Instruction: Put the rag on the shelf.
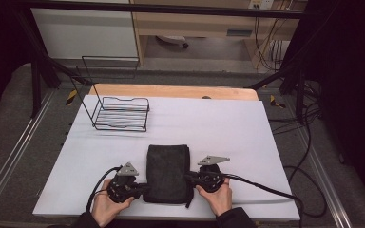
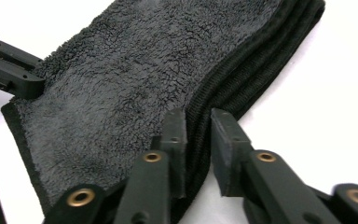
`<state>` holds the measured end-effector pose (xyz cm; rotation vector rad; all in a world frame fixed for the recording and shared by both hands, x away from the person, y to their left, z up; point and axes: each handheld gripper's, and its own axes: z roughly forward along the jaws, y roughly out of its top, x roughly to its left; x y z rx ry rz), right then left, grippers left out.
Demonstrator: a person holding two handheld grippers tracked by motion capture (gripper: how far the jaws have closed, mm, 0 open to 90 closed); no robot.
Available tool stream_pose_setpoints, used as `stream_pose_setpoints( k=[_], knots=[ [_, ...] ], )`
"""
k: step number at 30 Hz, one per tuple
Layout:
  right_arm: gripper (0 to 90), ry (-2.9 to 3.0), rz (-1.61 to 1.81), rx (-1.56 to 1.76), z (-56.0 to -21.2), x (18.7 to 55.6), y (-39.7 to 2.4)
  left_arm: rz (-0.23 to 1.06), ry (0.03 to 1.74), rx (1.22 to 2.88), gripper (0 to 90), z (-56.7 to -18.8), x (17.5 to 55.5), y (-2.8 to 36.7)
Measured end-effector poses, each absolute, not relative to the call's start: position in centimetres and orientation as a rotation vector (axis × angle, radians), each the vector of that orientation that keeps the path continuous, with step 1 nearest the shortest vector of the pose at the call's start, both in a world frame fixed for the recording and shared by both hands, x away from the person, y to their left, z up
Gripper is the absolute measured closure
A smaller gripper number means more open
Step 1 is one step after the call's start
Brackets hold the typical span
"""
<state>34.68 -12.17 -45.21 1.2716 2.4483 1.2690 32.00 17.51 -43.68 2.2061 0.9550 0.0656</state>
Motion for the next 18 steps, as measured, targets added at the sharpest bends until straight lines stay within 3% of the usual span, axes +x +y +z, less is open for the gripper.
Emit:
stream_pose_setpoints(
  k=[1, 2, 4, 5, 6, 7, 8, 9, 10, 18],
  knots=[
    [71.0, 2.448, 1.269, 1.272, -45.2, 34.7, -12.2, 0.077, 0.946, 2.207, 77.2, -43.6, 32.0, 17.6],
    [62.0, 2.426, 1.279, 1.231, -45.0, 34.6, -12.3, 0.095, 0.940, 2.207, 68.8, -43.5, 32.1, 17.7],
    [53.0, 2.390, 1.301, 1.181, -44.4, 34.6, -12.6, 0.148, 0.939, 2.186, 58.9, -43.1, 32.2, 18.2],
    [53.0, 2.390, 1.301, 1.181, -44.4, 34.6, -12.6, 0.163, 0.941, 2.170, 58.9, -42.9, 32.4, 18.5],
    [40.4, 2.351, 1.332, 1.142, -43.8, 34.9, -13.1, 0.179, 0.938, 2.155, 46.7, -42.7, 32.6, 18.8],
    [40.4, 2.351, 1.332, 1.142, -43.8, 34.9, -13.1, 0.197, 0.940, 2.148, 46.7, -42.5, 32.9, 19.0],
    [32.4, 2.338, 1.332, 1.117, -43.4, 35.2, -13.5, 0.211, 0.942, 2.143, 38.2, -42.3, 33.2, 19.2],
    [32.4, 2.338, 1.332, 1.117, -43.4, 35.2, -13.5, 0.221, 0.942, 2.137, 38.2, -42.2, 33.5, 19.4],
    [24.1, 2.326, 1.319, 1.102, -43.1, 35.6, -13.8, 0.223, 0.943, 2.127, 31.2, -42.0, 33.8, 19.6],
    [11.1, 2.311, 1.299, 1.146, -42.8, 36.8, -14.8, 0.229, 0.934, 2.135, 13.1, -41.3, 35.7, 19.5]
  ],
)
